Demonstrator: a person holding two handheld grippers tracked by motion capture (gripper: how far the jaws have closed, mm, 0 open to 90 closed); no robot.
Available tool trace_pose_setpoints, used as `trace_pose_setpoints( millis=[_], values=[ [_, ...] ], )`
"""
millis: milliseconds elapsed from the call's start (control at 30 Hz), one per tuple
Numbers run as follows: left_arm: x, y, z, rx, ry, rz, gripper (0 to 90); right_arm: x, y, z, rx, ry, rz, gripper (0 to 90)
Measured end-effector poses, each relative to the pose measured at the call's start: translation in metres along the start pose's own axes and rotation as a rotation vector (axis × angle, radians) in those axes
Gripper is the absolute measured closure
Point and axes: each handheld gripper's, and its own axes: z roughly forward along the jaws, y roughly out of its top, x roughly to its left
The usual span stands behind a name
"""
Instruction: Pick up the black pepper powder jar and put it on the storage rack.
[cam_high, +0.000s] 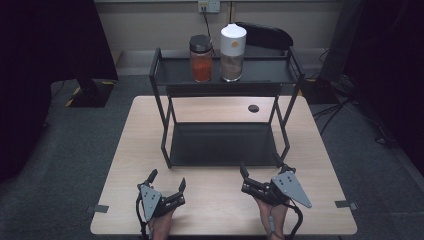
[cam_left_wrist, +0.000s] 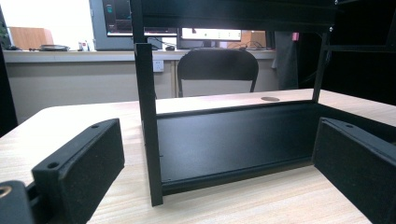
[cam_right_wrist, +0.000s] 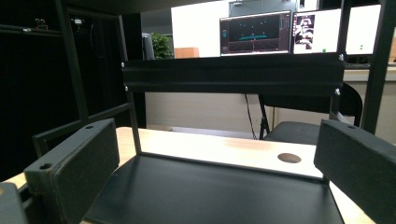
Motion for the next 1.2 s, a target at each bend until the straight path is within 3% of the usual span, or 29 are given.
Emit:
trace_pose_setpoints(
  millis=[533,867,1200],
  values=[
    [0.0,0.0,0.0,0.0,0.0,0.0,1.6,-0.002,-0.035,-0.012,0.021,-0.023,0.017,0.0],
    [0.0,0.0,0.0,0.0,0.0,0.0,1.6,0.0,-0.055,-0.013,0.025,-0.044,-0.013,0.0],
    [0.0,0.0,0.0,0.0,0.0,0.0,1.6,0.001,-0.067,-0.011,0.062,-0.058,-0.017,0.0]
  ],
)
